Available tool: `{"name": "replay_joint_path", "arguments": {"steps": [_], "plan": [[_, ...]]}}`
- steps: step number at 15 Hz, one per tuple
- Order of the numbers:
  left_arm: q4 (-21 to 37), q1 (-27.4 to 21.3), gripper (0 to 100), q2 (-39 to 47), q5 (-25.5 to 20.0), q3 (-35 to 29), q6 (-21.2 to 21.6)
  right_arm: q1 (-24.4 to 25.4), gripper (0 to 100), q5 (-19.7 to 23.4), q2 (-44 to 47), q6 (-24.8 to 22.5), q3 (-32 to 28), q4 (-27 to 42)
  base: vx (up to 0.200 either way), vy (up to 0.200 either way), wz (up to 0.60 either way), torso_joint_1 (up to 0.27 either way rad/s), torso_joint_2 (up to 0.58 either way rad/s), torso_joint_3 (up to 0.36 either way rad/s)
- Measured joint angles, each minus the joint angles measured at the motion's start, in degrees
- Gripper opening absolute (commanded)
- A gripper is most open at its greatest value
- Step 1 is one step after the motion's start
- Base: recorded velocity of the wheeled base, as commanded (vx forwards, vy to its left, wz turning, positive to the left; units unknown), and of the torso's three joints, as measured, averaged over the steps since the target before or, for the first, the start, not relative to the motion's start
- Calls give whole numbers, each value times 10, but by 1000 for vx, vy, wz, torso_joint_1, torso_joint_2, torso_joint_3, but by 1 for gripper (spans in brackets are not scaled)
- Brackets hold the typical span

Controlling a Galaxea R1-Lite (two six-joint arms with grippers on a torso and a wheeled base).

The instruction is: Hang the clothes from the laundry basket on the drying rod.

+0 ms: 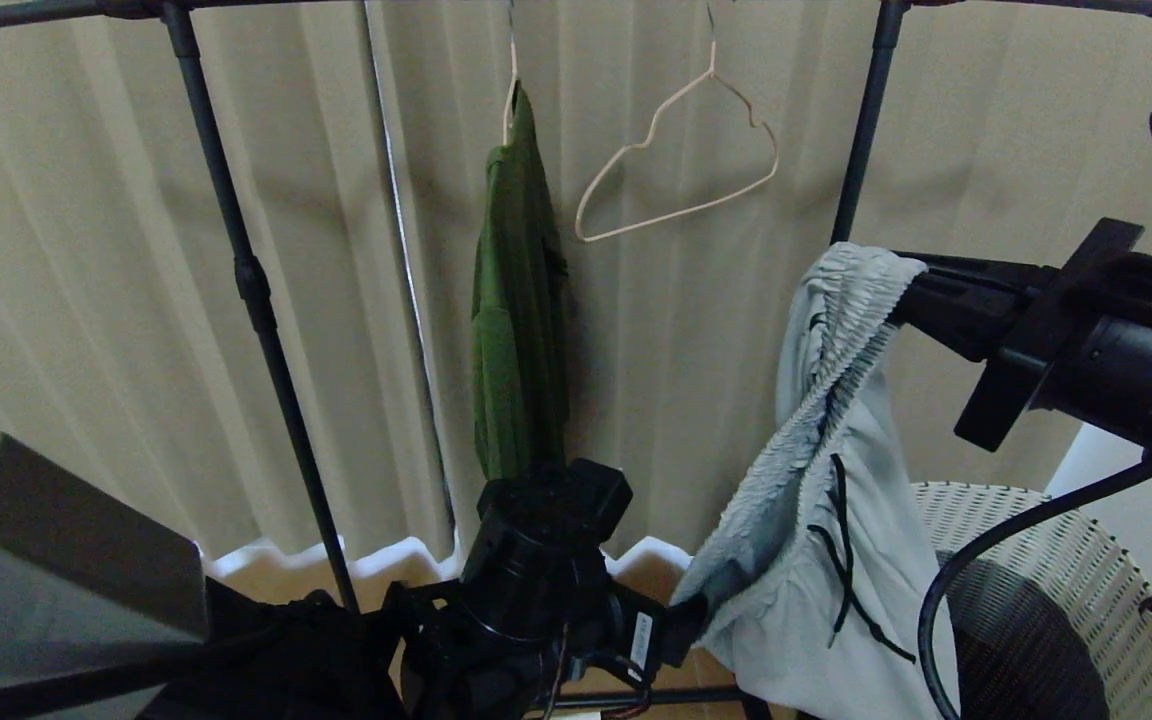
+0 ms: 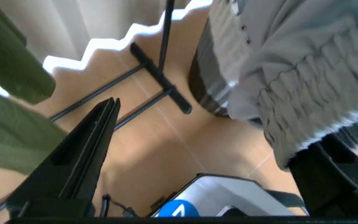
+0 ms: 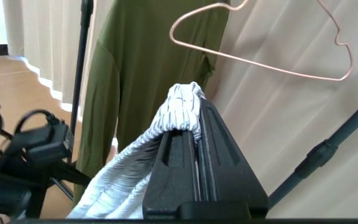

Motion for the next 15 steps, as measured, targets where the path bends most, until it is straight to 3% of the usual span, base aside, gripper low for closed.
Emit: {"name": "replay_joint_path", "arguments": {"steps": [5, 7, 10, 12, 15], "plan": [[-29, -7, 0, -1, 24, 28, 25, -1, 0, 0, -4, 0, 1, 1, 0, 0, 0, 0, 0, 0], [-102, -19, 0, -7, 46, 72, 47, -3, 0, 0, -9, 0, 2, 4, 0, 0, 0, 0, 0, 0], [-216, -23, 0, -31, 57, 170, 146, -3, 0, 0, -15, 0, 4, 5, 0, 0, 0, 0, 0, 0], [-204, -6, 0, -76, 58, 198, 172, -3, 0, 1, -14, 0, 4, 1, 0, 0, 0, 0, 0, 0], [-78, 48, 0, -177, 54, 167, 181, -3, 0, 10, -12, 0, -4, -2, 0, 0, 0, 0, 0, 0]]}}
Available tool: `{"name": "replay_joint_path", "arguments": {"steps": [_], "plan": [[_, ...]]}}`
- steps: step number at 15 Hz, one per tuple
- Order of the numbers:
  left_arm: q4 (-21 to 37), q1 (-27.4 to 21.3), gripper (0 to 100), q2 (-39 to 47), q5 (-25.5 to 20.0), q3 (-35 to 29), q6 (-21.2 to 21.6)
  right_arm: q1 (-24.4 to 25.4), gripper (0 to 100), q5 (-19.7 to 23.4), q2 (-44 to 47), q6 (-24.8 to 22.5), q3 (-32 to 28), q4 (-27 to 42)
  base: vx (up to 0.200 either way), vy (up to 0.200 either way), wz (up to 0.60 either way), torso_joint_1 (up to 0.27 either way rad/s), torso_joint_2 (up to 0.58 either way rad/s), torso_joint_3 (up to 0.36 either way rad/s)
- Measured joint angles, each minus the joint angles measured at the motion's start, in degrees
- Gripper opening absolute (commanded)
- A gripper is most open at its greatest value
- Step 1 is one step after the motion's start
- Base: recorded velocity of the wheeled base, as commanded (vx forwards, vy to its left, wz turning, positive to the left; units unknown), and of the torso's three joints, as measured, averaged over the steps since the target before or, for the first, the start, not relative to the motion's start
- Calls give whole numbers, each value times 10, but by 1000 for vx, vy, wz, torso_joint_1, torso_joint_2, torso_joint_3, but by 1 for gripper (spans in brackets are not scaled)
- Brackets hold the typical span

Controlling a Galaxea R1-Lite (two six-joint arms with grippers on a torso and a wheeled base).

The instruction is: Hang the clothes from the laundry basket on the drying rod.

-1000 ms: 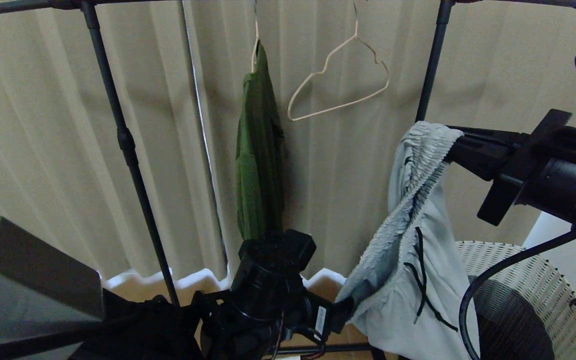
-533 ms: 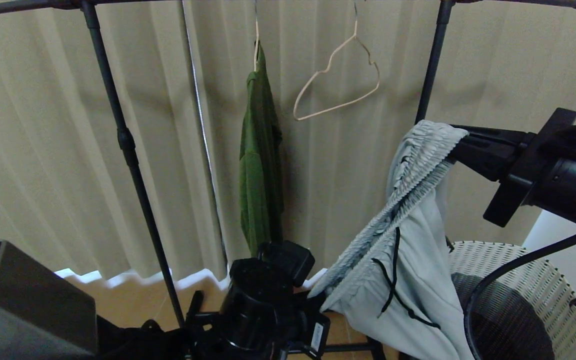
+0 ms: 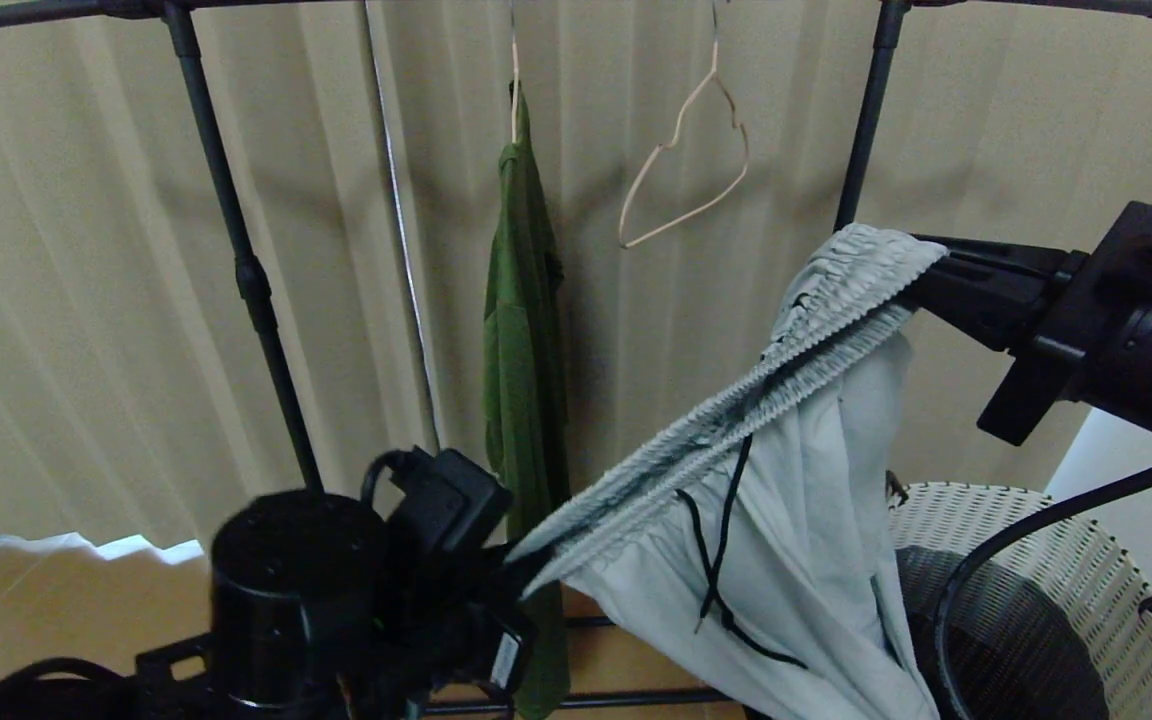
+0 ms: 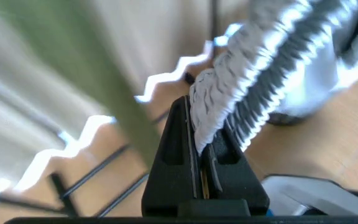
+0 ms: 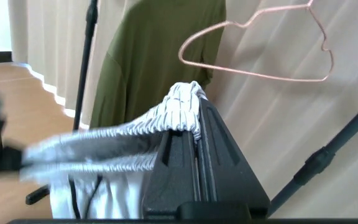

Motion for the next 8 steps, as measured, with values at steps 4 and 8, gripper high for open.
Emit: {"name": "replay_joint_path", "arguments": {"steps": [4, 8], "plan": [[176, 90, 0, -108, -3, -172, 2, 0, 0, 41, 6, 7, -34, -2, 0, 0, 0, 0, 0, 0], [321, 140, 0, -160, -11, -375, 8, 0, 0, 45, 23, 16, -110, -1, 0, 0, 0, 0, 0, 0]]}}
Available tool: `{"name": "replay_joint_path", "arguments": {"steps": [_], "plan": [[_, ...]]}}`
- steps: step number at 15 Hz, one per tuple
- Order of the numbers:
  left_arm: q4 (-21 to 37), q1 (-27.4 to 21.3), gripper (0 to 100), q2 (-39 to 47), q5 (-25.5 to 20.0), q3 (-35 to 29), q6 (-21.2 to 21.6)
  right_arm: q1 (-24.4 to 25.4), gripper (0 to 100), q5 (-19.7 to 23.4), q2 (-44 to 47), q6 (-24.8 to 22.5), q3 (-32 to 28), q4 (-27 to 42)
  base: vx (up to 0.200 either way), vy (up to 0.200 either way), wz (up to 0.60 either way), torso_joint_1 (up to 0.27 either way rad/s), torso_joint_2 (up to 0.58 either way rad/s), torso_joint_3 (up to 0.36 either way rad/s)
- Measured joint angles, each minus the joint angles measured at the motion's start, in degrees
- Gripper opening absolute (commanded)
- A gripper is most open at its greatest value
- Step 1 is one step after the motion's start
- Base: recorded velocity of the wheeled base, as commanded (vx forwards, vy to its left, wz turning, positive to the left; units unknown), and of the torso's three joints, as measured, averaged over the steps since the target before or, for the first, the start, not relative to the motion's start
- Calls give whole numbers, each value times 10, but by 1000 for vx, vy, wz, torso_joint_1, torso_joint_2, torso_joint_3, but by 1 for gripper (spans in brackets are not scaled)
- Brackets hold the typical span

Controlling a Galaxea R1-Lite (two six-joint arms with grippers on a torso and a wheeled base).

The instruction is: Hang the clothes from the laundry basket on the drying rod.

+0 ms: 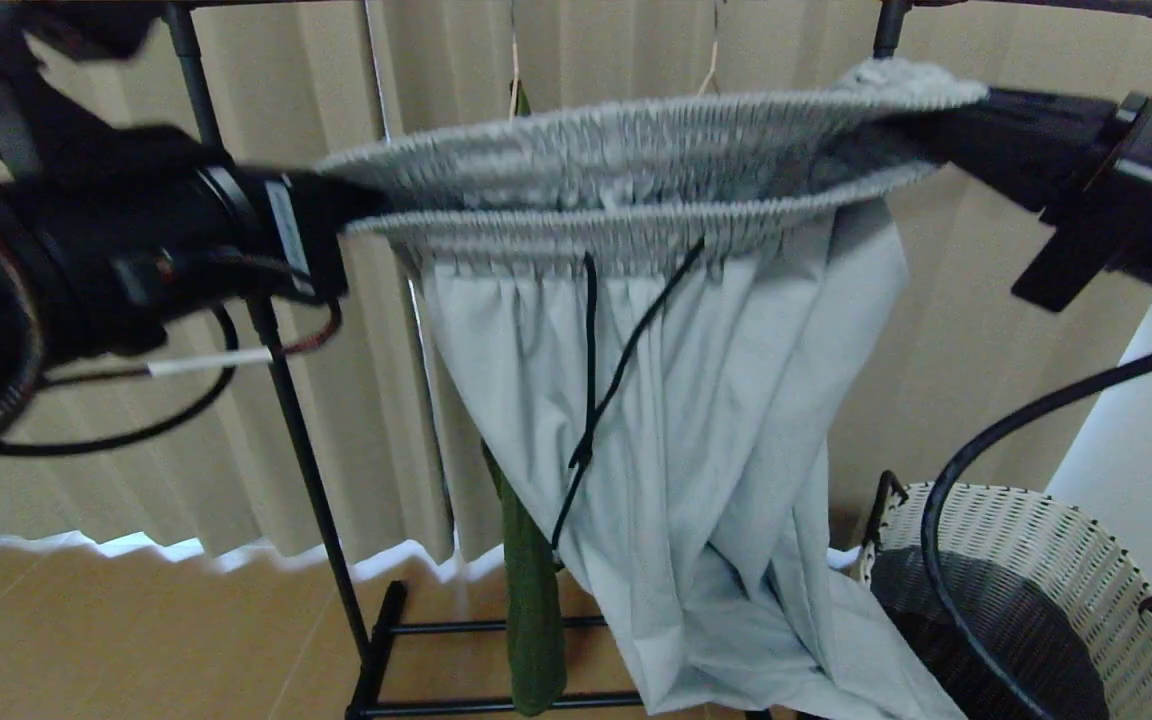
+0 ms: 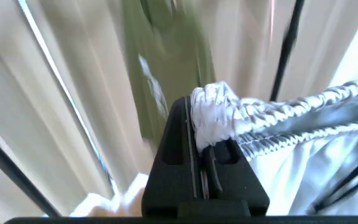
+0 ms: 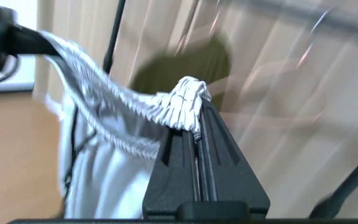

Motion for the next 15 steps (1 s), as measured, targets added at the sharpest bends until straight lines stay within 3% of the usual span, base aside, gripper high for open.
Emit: {"name": "replay_joint_path", "arguments": {"steps": [2, 4, 11, 15], "plan": [[86, 7, 0, -9, -5, -112, 12, -11, 0, 1, 10, 1, -47, 2, 0, 0, 0, 0, 0, 0], [128, 9, 0, -14, -13, -169, 19, -29, 0, 1, 14, 1, -47, 2, 0, 0, 0, 0, 0, 0], [140, -31, 0, -17, -17, -56, 13, -56, 0, -1, 9, 2, 21, 1, 0, 0, 0, 0, 0, 0], [130, -38, 0, -18, -16, -37, 2, -57, 0, -4, 7, 2, 26, 1, 0, 0, 0, 0, 0, 0]]}}
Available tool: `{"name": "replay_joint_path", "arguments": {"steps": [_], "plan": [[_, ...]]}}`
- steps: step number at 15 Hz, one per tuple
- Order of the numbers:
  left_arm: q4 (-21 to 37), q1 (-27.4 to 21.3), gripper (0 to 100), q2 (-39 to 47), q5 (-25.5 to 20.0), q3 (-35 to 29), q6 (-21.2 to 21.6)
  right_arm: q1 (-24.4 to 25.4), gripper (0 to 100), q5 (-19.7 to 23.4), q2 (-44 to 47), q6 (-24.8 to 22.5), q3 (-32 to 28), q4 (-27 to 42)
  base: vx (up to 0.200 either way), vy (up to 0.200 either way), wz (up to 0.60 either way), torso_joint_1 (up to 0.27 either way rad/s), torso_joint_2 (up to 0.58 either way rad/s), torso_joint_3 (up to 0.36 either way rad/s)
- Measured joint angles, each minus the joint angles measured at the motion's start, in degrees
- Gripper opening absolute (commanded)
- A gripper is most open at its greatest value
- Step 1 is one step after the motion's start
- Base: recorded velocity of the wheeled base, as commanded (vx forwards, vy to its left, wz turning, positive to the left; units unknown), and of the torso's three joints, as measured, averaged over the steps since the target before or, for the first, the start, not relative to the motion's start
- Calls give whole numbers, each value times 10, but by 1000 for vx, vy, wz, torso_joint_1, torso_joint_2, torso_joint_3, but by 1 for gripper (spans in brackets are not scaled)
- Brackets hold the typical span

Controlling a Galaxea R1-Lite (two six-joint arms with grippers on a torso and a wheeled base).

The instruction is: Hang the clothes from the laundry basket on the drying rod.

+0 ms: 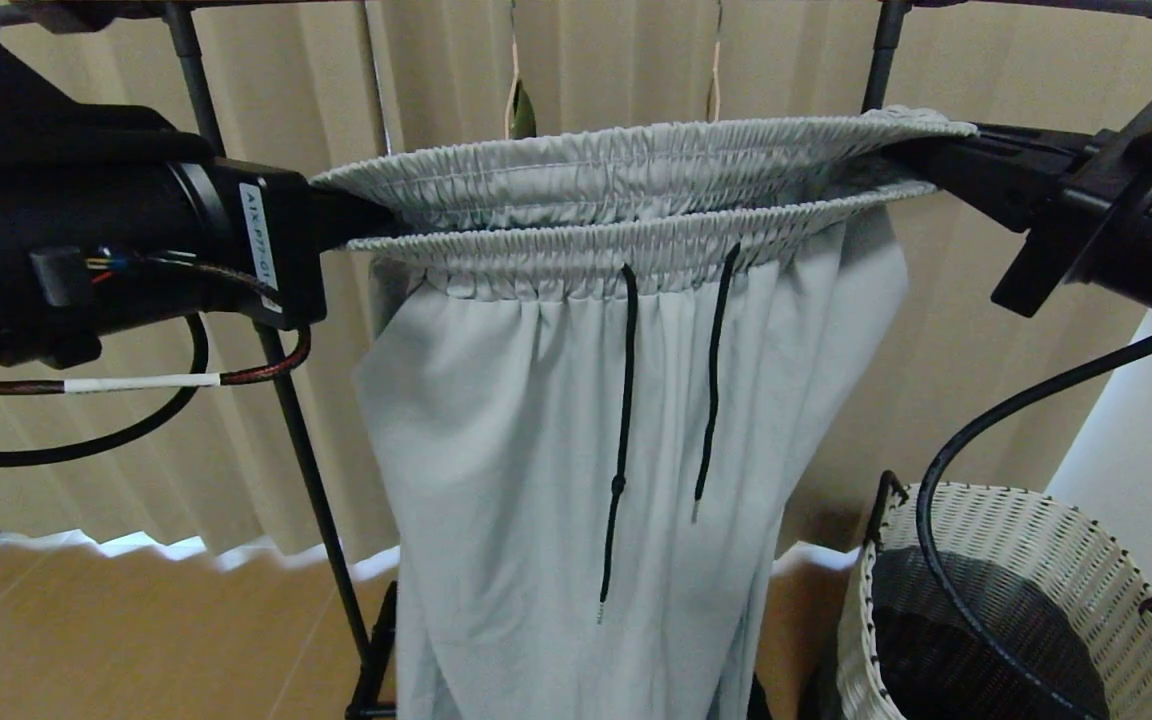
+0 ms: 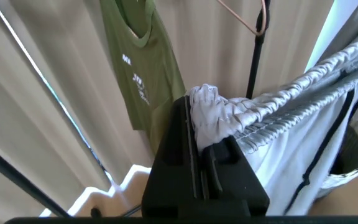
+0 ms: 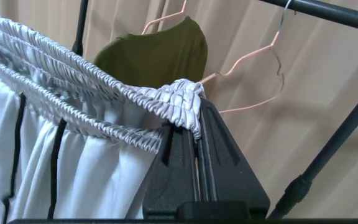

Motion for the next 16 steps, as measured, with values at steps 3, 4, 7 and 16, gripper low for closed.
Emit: {"name": "replay_joint_path", "arguments": {"steps": [3, 4, 7, 16], "plan": [[-1, -1, 0, 1, 0, 5, -3, 0, 0, -4, 0, -1, 3, 0, 0, 0, 0, 0, 0, 0], [-1, -1, 0, 3, 1, 9, -9, -4, 0, -5, -2, -2, 8, 1, 0, 0, 0, 0, 0, 0], [-3, -1, 0, 18, 15, 12, -33, -12, 0, -4, -16, -3, 25, 18, 0, 0, 0, 0, 0, 0], [-108, -12, 0, 104, 82, -13, -53, -15, 0, 222, -162, -1, 70, 216, 0, 0, 0, 0, 0, 0]]}}
